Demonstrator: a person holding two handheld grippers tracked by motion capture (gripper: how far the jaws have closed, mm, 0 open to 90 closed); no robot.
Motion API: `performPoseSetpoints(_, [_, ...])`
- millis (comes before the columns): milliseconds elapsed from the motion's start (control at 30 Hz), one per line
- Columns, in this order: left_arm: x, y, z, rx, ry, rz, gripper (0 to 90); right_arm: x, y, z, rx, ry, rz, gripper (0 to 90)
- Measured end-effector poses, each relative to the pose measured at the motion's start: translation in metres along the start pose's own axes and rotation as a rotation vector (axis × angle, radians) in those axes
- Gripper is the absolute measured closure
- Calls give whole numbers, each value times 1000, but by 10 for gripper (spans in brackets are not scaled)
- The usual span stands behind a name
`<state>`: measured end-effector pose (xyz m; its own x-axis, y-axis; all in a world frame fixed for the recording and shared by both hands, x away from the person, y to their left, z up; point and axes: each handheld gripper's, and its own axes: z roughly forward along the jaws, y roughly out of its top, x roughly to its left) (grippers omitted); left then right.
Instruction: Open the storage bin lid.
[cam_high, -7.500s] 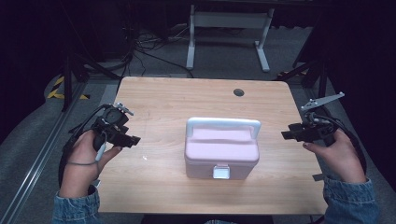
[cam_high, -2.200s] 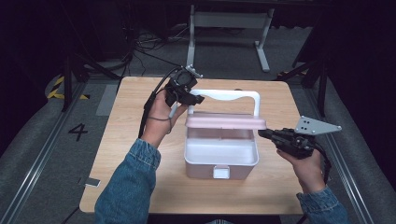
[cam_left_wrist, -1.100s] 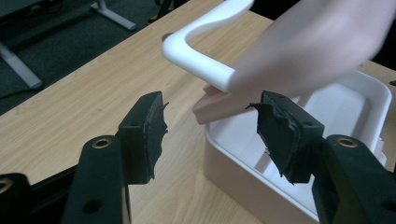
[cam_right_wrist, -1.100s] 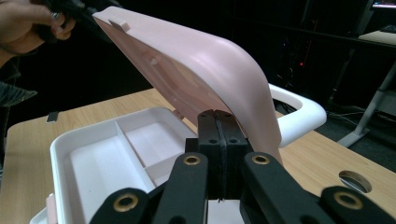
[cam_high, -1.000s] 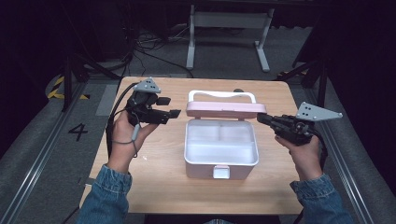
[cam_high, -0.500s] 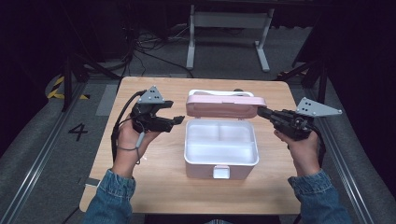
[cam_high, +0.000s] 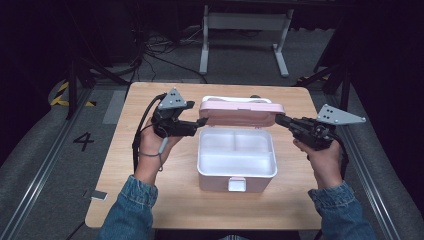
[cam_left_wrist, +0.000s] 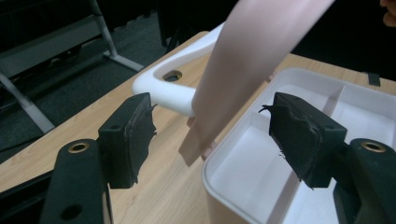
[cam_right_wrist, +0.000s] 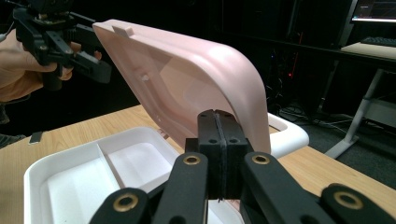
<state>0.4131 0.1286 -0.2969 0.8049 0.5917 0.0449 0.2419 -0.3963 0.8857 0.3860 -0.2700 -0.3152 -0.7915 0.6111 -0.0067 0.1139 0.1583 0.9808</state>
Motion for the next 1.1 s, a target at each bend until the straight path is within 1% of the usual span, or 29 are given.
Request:
performPoseSetpoints(33, [1,1,1,-6,-4,3,317,0,0,0,0,-2,-5,898])
performPoseSetpoints(67, [1,2,2,-16,-12,-8,322,0,-1,0,1,-3,-4,898])
performPoseSetpoints(200, [1,7,8,-44,-40,-26,399,-1,0,-1,-4,-3,1,898])
performPoseSetpoints(233, [1,9,8,-45,-46,-27,438,-1,0,-2,-2,-2,0,898])
performPoseSetpoints(267, [2,10,9,-44,-46,-21,476,0,-1,-2,-1,-3,2,898])
performPoseSetpoints(300, [2,11,9,-53,-41,-11,526,0,-1,-2,0,-4,0,898])
performPoseSetpoints(367, [1,13,9,-60,-35,-10,630,0,-1,-3,0,-3,-2,896])
performPoseSetpoints(433, [1,14,9,-66,-24,1,686,0,-1,-4,-8,9,10,891])
performPoseSetpoints(467, [1,15,9,-62,-14,3,700,1,-1,-5,-15,17,13,882])
performPoseSetpoints(500, [1,15,9,-62,-14,3,707,1,-1,-5,-15,17,13,882])
performPoseSetpoints(567, [3,17,10,-54,-19,-12,709,3,1,-7,-16,14,-7,856])
performPoseSetpoints(667, [7,18,12,-52,-31,-42,710,6,3,-11,-16,-2,-32,839])
performPoseSetpoints(733, [10,20,13,-48,-36,-59,709,7,4,-14,-19,-4,-39,827])
performPoseSetpoints(767, [10,20,13,-45,-36,-65,710,7,4,-17,-24,-7,-40,822])
performPoseSetpoints(833, [11,22,14,-40,-27,-63,712,7,5,-21,-32,-9,-33,810])
performPoseSetpoints(867, [12,23,15,-38,-27,-56,714,6,5,-23,-31,-11,-33,802])
performPoseSetpoints(900, [13,24,16,-34,-24,-63,715,6,5,-24,-31,-14,-32,796])
performPoseSetpoints(1033, [19,27,20,-25,-20,-81,722,3,5,-35,-20,-49,-36,760])
performPoseSetpoints(1067, [20,27,21,-25,-18,-81,724,1,4,-38,-25,-59,-32,751])
performPoseSetpoints(1100, [22,28,23,-24,-15,-90,726,0,4,-40,-23,-66,-31,740])
